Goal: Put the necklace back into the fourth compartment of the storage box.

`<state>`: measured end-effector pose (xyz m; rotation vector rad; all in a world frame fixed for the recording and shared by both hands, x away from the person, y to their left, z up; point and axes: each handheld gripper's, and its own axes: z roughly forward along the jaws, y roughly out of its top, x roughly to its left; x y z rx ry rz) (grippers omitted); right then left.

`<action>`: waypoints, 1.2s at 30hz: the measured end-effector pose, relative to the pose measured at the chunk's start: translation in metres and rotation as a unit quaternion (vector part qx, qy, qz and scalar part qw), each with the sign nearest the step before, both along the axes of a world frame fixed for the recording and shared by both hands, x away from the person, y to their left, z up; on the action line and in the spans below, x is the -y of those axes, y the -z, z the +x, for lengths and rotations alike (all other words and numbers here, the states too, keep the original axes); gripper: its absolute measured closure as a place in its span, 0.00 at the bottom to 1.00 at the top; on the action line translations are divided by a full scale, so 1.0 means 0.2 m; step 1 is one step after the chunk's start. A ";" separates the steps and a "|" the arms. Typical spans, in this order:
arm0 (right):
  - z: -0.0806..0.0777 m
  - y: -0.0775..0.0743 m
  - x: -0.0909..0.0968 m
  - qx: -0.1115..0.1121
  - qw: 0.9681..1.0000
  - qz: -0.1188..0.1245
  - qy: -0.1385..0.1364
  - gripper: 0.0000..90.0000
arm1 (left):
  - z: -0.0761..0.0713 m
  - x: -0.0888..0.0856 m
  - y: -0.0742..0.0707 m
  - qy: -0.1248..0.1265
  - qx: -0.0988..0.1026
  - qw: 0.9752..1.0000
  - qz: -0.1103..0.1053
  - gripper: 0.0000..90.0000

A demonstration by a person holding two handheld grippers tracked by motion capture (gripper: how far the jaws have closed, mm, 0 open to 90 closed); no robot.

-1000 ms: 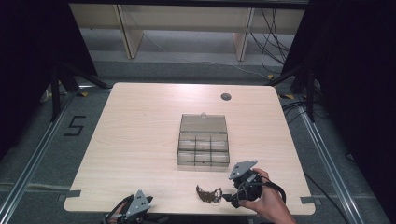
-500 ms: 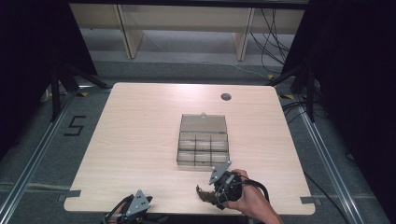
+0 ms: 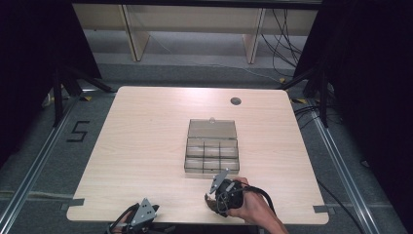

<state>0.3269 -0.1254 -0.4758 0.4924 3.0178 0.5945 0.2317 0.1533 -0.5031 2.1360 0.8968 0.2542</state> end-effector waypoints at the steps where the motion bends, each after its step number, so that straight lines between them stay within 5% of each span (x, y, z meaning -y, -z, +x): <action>1: 0.00 0.00 0.00 -0.003 1.000 -0.003 0.000 0.57 | 0.01 0.00 0.00 0.005 0.011 1.000 0.015 0.18; 5: 0.01 0.01 -0.01 -0.006 1.000 -0.009 -0.002 0.64 | 0.00 0.01 0.00 0.004 -0.002 1.000 -0.006 0.18; 6: 0.01 0.01 -0.01 -0.005 1.000 -0.009 -0.002 0.65 | 0.00 0.00 0.00 0.015 0.008 1.000 0.012 0.18; 13: 0.02 0.03 -0.02 -0.012 1.000 -0.020 -0.019 0.80 | 0.00 0.00 0.00 0.005 0.001 1.000 0.004 0.18; 16: 0.01 0.02 -0.03 -0.034 0.999 -0.015 -0.018 0.87 | 0.00 0.00 0.00 0.005 0.002 1.000 0.001 0.18; 19: 0.02 0.00 -0.02 -0.016 0.999 -0.017 -0.028 0.88 | 0.00 0.01 0.00 0.003 -0.002 1.000 -0.006 0.18; 20: 0.02 -0.01 -0.02 -0.029 0.999 -0.019 -0.039 0.88 | 0.00 0.00 0.00 0.005 0.002 1.000 0.005 0.18; 23: 0.02 -0.04 -0.03 -0.016 0.999 -0.025 -0.039 0.88 | 0.00 0.00 0.00 0.007 0.006 1.000 -0.001 0.18; 24: 0.01 -0.05 -0.03 -0.022 0.999 -0.031 -0.019 0.88 | 0.00 0.00 0.00 0.007 0.006 1.000 -0.001 0.18; 32: 0.05 -0.18 -0.04 -0.016 0.998 -0.032 -0.048 0.88 | 0.01 0.00 -0.01 0.010 0.007 1.000 0.005 0.18; 36: 0.07 -0.23 -0.05 -0.007 0.999 -0.033 -0.038 0.88 | 0.00 0.00 0.00 -0.001 -0.002 1.000 -0.002 0.18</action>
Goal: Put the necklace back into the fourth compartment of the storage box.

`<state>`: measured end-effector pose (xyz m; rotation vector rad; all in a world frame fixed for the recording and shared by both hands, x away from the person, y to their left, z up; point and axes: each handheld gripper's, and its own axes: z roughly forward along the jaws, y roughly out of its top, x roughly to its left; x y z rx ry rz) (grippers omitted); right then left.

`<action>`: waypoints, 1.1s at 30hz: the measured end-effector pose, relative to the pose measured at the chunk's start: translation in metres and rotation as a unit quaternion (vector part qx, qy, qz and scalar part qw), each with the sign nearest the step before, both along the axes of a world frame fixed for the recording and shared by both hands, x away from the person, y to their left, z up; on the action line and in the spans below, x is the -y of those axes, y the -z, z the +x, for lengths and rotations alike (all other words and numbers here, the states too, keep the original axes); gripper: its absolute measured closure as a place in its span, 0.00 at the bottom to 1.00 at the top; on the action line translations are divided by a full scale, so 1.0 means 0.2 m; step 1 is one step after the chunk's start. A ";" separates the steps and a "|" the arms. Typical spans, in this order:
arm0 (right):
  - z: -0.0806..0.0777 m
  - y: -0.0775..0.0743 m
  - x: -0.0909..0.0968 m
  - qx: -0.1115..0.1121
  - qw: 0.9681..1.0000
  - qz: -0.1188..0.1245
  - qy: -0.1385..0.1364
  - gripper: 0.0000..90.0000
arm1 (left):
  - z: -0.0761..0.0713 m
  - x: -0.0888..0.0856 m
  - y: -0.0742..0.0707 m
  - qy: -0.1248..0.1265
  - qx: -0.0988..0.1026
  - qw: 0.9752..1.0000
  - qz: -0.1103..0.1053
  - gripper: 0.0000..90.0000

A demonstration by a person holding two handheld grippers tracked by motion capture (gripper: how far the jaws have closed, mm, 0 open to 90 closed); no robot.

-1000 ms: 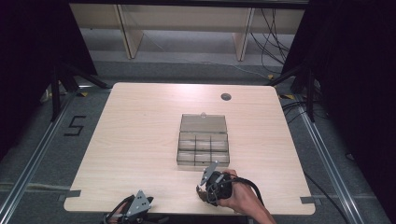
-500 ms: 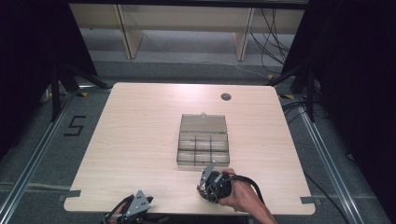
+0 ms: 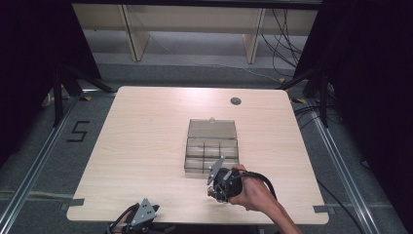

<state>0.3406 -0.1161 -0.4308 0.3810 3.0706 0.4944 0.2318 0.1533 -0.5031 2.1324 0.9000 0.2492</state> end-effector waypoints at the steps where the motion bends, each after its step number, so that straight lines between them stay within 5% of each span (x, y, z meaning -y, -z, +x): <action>1: 0.01 -0.01 0.00 0.003 1.000 0.005 -0.012 0.88 | 0.00 0.00 0.00 -0.001 0.000 1.000 -0.001 0.18; 10: 0.06 -0.10 -0.05 -0.001 1.000 -0.003 0.009 0.88 | 0.01 -0.01 -0.01 0.006 0.010 1.000 0.010 0.18; 17: 0.11 -0.16 -0.08 0.002 1.000 0.007 -0.014 0.88 | 0.01 -0.01 0.00 0.007 0.010 1.000 0.011 0.18; 19: 0.12 -0.18 -0.09 -0.001 1.000 0.001 0.006 0.88 | 0.01 -0.01 0.00 0.006 0.009 1.000 0.010 0.18; 25: 0.17 -0.21 -0.11 0.012 1.000 -0.008 -0.015 0.88 | 0.01 -0.01 0.00 0.004 0.011 1.000 0.005 0.18; 26: 0.17 -0.22 -0.12 0.009 1.000 -0.005 0.001 0.88 | 0.01 -0.02 -0.01 0.005 0.011 1.000 0.011 0.18; 30: 0.21 -0.24 -0.14 0.007 1.000 0.007 -0.008 0.88 | 0.01 -0.01 0.00 -0.004 0.005 1.000 0.005 0.18; 33: 0.23 -0.26 -0.14 0.016 1.000 -0.009 0.000 0.88 | 0.00 -0.01 0.00 0.001 0.004 1.000 0.006 0.18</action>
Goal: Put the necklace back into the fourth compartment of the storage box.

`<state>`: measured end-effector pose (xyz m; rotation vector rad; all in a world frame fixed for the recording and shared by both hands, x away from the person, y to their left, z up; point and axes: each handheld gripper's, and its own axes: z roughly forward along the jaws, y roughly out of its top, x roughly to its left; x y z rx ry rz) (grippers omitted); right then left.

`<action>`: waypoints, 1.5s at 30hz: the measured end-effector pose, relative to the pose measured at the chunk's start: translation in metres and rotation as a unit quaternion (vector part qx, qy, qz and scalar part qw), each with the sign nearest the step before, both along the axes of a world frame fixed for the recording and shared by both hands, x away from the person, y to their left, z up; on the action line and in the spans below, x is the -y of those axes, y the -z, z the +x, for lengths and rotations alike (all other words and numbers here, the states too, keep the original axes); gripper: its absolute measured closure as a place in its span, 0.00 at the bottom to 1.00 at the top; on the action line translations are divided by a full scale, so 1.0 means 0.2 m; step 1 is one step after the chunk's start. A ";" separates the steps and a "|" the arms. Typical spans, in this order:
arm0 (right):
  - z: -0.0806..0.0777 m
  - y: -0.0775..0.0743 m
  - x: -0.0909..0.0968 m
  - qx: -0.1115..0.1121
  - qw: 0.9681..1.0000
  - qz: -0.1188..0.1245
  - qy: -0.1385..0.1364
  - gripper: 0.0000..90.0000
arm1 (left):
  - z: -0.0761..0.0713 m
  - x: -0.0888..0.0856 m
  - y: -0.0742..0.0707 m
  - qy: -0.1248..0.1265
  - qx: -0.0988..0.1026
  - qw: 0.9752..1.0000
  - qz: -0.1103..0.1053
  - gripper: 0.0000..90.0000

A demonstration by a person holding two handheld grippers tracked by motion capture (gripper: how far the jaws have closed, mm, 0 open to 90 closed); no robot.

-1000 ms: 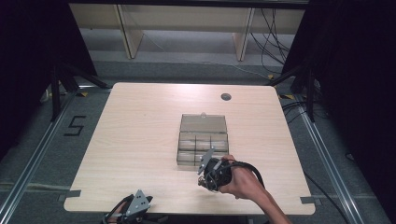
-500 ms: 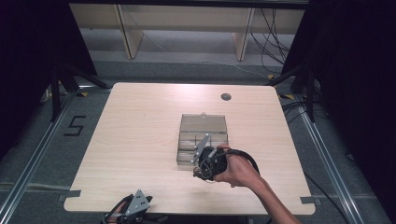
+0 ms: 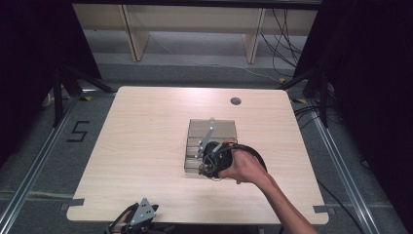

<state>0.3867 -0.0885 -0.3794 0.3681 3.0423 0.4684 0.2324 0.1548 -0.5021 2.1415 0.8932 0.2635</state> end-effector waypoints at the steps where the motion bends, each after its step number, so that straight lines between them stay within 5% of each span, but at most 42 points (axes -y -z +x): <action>1: 0.03 -0.01 -0.01 0.001 1.000 0.005 -0.015 0.88 | 0.00 0.00 0.00 0.006 0.005 1.000 0.004 0.18; 4: 0.04 -0.02 -0.02 -0.002 1.000 -0.007 0.011 0.88 | 0.00 0.00 0.00 -0.004 -0.005 1.000 -0.007 0.18; 21: 0.23 0.06 -0.18 -0.019 0.999 -0.029 0.024 0.88 | 0.01 -0.01 -0.01 0.007 0.008 1.000 0.004 0.18; 25: 0.27 0.09 -0.21 -0.023 0.999 -0.023 0.030 0.88 | 0.00 0.00 0.00 0.003 0.005 1.000 -0.009 0.18; 45: 0.38 0.24 -0.28 -0.054 0.997 -0.020 0.055 0.88 | 0.00 0.00 0.00 -0.005 0.002 1.000 -0.006 0.18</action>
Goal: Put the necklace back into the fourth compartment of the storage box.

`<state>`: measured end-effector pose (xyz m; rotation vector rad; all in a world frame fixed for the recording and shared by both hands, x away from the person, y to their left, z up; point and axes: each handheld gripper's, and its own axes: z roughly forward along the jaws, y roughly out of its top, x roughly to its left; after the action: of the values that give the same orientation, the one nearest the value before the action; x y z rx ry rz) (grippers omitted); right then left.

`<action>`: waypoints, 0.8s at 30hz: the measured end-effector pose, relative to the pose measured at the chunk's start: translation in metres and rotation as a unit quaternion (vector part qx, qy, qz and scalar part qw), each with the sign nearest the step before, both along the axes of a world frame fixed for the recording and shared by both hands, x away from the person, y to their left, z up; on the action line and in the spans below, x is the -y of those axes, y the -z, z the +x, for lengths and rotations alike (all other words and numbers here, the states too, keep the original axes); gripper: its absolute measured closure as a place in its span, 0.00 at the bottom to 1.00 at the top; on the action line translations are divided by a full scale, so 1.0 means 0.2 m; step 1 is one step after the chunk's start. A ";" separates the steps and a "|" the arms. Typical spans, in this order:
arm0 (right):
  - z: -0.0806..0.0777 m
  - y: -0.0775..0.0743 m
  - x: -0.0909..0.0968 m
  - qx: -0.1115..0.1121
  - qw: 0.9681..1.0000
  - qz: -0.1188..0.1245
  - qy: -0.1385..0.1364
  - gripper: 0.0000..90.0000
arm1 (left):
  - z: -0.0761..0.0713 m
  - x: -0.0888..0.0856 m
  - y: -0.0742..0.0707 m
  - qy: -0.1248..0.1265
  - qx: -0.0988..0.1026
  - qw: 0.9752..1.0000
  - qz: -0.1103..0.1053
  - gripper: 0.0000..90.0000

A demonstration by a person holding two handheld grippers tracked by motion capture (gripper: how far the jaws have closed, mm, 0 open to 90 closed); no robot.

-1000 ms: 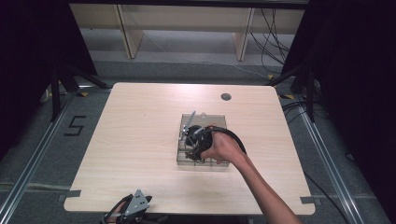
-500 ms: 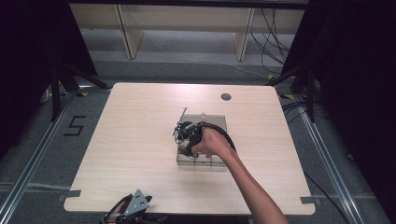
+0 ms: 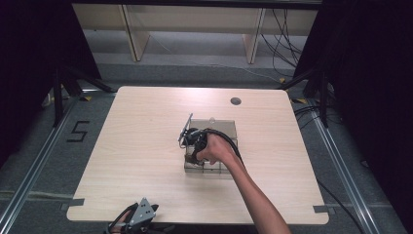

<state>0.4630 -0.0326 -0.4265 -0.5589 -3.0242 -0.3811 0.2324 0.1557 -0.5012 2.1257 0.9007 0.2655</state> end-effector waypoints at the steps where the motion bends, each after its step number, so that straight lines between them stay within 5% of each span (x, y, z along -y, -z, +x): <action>1: 0.00 0.00 0.00 -0.001 1.000 0.003 0.000 0.88 | 0.00 0.00 0.00 0.006 -0.001 1.000 0.000 0.18; 13: 0.03 0.10 0.00 -0.015 1.000 0.006 0.012 0.88 | 0.00 -0.01 0.00 0.009 0.007 1.000 0.007 0.18; 15: 0.04 0.12 0.02 -0.017 1.000 0.007 0.007 0.88 | 0.00 0.00 -0.01 0.010 -0.010 1.000 0.000 0.18; 16: 0.03 0.12 0.02 -0.022 1.000 0.005 0.018 0.88 | 0.00 0.00 0.00 0.010 0.004 1.000 -0.001 0.18; 24: 0.05 0.17 0.02 -0.030 0.999 -0.004 0.020 0.87 | 0.00 0.00 0.00 0.003 0.004 1.000 0.016 0.18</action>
<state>0.4729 -0.0358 -0.4604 -0.6195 -2.9621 -0.3468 0.2318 0.1550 -0.5020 2.1549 0.8895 0.2871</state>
